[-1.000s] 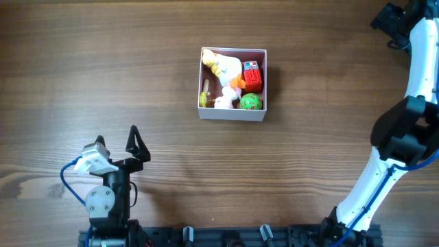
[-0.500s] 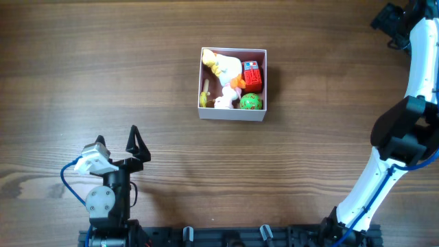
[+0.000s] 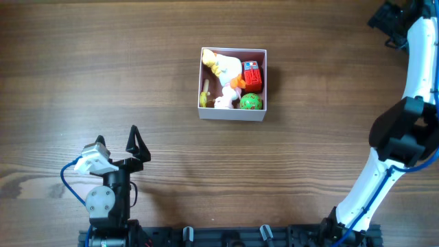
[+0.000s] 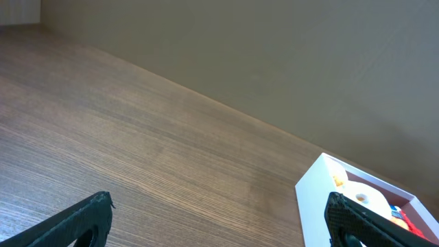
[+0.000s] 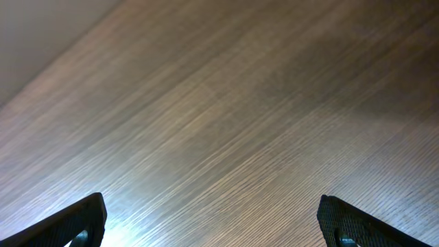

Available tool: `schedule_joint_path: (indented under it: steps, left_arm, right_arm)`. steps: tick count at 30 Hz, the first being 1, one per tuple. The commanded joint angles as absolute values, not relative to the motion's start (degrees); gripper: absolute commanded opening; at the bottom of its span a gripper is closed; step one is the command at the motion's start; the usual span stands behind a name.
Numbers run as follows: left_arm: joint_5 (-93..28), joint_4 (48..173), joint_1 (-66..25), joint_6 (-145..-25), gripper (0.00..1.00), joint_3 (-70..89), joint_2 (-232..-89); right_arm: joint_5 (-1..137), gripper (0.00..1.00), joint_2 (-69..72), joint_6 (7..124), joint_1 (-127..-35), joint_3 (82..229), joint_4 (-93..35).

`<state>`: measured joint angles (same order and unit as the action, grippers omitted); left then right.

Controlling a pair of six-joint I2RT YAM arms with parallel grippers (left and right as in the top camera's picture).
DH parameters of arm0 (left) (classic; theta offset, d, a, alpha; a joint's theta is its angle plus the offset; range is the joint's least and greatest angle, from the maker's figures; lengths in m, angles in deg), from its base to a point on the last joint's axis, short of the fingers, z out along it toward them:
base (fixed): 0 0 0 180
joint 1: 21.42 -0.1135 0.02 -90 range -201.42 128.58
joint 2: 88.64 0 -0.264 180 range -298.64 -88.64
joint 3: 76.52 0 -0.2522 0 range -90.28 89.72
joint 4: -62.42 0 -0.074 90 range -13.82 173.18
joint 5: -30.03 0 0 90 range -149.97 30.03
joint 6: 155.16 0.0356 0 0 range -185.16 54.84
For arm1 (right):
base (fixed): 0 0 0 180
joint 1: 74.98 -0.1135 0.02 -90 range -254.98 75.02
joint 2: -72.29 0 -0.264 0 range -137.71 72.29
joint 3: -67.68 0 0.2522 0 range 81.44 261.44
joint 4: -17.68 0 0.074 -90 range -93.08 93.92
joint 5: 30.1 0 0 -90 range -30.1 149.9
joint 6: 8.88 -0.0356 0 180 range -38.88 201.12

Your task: Pack container

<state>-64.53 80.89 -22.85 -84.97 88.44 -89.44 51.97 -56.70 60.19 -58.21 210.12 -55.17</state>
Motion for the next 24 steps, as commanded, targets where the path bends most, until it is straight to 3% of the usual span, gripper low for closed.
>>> schedule_joint_path:
  steps: [1,11,18,24]
  left_arm:
    - [-63.6,80.6,-22.5,-85.3,1.00,89.0,-88.8]
    - [-63.6,80.6,-22.5,-85.3,1.00,89.0,-88.8]
    - [-63.7,80.6,-22.5,-85.3,1.00,89.0,-88.8]
    - [-63.7,80.6,-22.5,-85.3,1.00,89.0,-88.8]
  right_arm:
    - [51.5,1.00,-46.8,60.8,-61.9,210.3,-55.0]
    - [47.2,1.00,-31.0,65.1,-66.4,205.3,-47.3]
    - [57.6,1.00,-12.5,64.5,-68.8,172.4,-11.9]
    - [59.3,1.00,0.5,51.8,-68.7,150.0,1.1]
